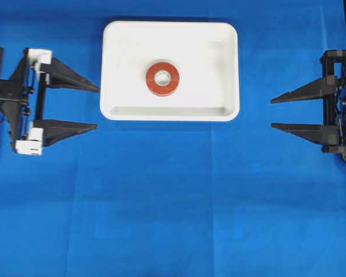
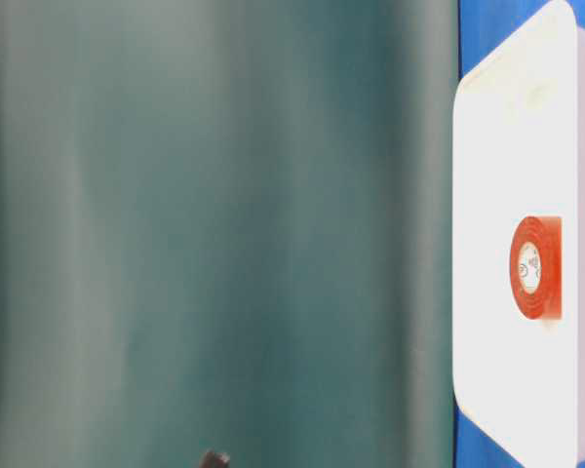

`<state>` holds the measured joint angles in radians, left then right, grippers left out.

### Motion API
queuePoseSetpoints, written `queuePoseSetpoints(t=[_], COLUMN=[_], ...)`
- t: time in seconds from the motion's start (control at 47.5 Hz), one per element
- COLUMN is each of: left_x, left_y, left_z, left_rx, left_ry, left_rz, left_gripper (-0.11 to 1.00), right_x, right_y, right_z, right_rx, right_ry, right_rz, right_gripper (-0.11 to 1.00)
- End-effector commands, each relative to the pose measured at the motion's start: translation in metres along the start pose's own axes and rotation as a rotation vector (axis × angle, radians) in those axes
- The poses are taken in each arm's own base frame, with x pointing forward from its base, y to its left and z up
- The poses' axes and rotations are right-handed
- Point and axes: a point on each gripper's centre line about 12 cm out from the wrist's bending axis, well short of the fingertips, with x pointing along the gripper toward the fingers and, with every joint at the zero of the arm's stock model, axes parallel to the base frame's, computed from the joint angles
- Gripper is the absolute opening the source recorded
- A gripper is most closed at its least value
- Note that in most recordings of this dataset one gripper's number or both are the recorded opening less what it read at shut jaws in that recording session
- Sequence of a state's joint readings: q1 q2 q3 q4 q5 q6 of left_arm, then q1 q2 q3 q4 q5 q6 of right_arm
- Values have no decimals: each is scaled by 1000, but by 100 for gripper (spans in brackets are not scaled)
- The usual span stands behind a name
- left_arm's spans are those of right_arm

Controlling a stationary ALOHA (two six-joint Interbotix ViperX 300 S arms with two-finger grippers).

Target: Place one roll of tape in the white case with the left arm.

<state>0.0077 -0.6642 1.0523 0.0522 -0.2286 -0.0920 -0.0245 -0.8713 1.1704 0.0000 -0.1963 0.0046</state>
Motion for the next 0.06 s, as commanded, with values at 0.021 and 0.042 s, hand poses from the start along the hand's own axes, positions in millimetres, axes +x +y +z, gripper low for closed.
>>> queuePoseSetpoints(t=[0.021, 0.042], left_x=[-5, -6], left_y=[-1, -1], left_z=[5, 5], left_rx=[-2, -5], left_ry=[-44, -47], left_rz=[-5, -5], left_gripper=[80, 80], right_x=[2, 2], right_y=[0, 0], right_z=[7, 7], right_rx=[6, 3], right_ry=[-17, -18], right_rz=[-2, -2], right_gripper=[-5, -5])
